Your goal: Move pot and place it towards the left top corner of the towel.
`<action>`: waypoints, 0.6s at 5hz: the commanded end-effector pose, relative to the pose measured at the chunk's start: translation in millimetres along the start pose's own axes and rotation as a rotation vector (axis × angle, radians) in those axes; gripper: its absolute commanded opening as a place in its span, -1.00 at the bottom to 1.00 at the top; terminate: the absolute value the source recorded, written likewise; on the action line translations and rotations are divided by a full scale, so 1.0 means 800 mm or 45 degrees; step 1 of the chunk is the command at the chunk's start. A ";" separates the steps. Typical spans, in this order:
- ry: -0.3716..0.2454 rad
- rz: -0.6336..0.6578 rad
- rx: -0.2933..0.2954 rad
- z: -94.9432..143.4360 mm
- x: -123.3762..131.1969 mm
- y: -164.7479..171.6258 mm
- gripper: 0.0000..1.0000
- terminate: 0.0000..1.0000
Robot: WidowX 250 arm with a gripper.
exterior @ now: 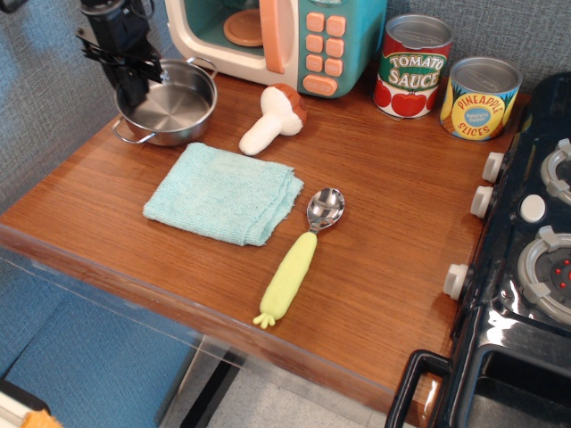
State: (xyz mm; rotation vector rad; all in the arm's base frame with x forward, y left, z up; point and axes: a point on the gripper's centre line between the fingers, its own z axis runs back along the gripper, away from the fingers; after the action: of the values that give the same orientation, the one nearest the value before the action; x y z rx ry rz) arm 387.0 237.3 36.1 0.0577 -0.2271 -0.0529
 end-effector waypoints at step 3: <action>-0.030 0.060 0.128 0.084 0.015 -0.002 1.00 -1.00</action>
State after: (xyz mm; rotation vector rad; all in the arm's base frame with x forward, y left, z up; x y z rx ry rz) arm 373.1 237.9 67.8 0.1134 -0.1878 0.0157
